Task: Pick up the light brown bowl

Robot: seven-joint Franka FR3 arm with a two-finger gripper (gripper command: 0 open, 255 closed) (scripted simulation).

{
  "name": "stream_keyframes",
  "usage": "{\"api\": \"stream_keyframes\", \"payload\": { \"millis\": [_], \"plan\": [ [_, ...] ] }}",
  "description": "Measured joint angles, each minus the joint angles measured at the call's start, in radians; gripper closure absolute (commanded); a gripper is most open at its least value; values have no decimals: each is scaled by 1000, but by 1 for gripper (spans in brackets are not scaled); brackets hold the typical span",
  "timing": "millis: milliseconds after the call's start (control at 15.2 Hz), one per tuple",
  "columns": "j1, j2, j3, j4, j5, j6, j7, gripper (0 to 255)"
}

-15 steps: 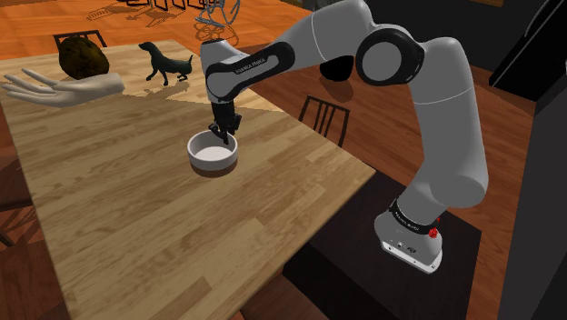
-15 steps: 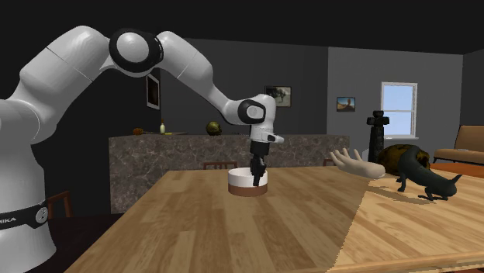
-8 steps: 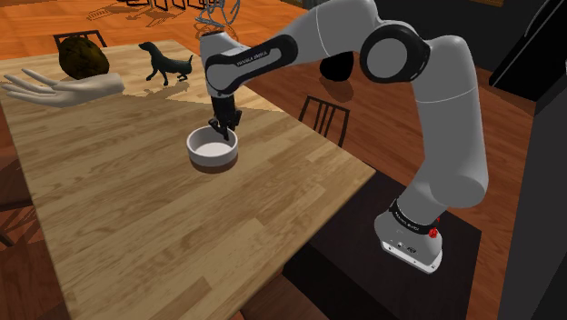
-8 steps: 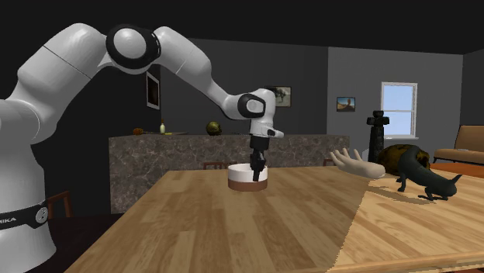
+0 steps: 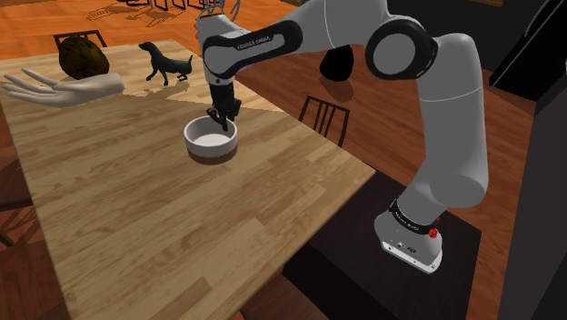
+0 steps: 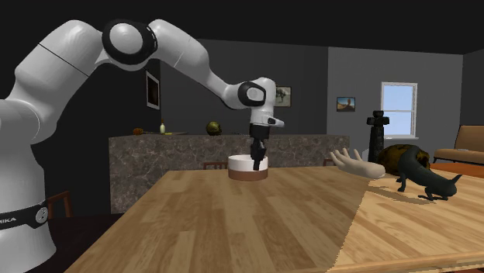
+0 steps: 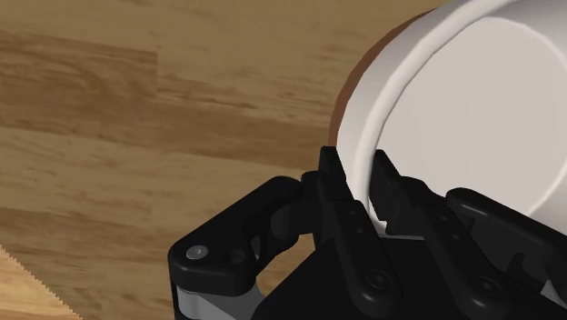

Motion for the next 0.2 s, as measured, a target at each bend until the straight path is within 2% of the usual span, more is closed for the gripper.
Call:
{"api": "stream_keyframes", "payload": {
  "millis": [198],
  "plan": [
    [0,-12,1,15,2,-27,0,255]
  ]
}}
